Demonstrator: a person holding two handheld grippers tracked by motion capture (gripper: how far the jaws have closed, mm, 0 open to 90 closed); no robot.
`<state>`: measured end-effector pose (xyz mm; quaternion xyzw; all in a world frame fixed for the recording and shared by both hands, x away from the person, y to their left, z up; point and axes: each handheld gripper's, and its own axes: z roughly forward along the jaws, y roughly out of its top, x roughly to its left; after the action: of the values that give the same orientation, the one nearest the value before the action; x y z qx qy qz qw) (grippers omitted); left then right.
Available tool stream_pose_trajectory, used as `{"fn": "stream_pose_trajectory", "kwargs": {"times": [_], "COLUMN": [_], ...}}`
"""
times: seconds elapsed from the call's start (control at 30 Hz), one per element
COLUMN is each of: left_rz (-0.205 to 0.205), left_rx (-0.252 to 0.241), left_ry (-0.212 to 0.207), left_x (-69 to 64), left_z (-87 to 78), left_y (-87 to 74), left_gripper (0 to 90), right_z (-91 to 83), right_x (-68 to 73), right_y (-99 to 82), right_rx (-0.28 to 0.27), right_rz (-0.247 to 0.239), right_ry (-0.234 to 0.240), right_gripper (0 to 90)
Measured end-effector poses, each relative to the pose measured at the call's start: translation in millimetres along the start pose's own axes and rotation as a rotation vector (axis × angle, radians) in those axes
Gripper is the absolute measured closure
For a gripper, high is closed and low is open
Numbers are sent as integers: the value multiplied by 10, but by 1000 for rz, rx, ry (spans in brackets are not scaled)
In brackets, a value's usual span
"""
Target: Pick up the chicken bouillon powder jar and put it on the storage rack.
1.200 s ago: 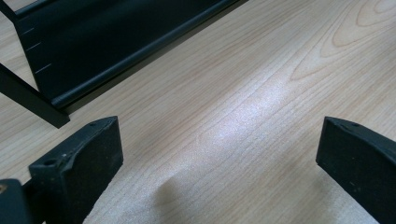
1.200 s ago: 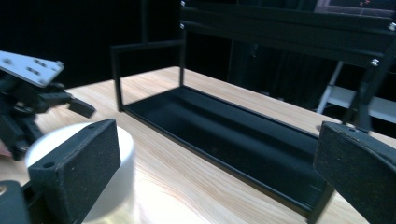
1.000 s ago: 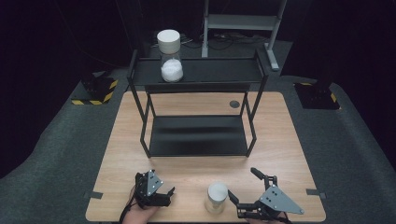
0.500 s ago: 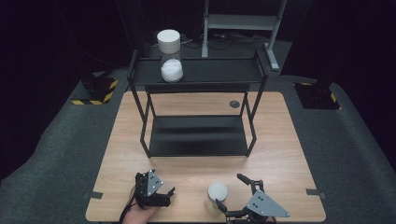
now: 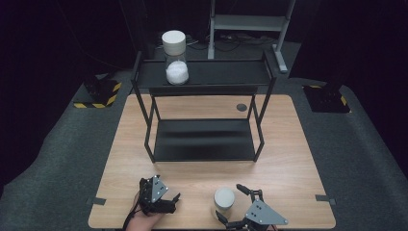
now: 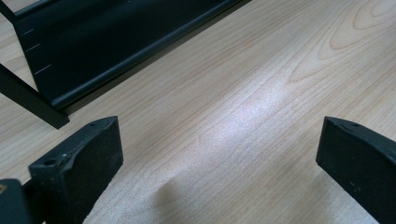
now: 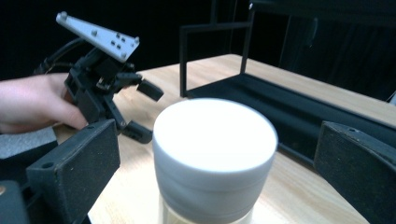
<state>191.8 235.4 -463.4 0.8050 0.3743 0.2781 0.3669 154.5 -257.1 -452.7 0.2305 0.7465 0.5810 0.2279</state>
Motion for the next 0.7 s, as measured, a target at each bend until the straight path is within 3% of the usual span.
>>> {"fn": "stream_pose_trajectory", "kwargs": {"times": [0.17,0.7], "left_rz": [2,4], "left_rx": [1,2], "left_ry": [0,0], "left_x": [-2,-2], "left_z": [1,2], "left_y": [2,4], "left_gripper": [9,10], "right_z": [43,110], "right_x": [-42,-150], "right_y": [-60,-204], "right_rx": [9,7], "right_rz": [18,59], "right_ry": [24,62], "right_gripper": [20,286]}}
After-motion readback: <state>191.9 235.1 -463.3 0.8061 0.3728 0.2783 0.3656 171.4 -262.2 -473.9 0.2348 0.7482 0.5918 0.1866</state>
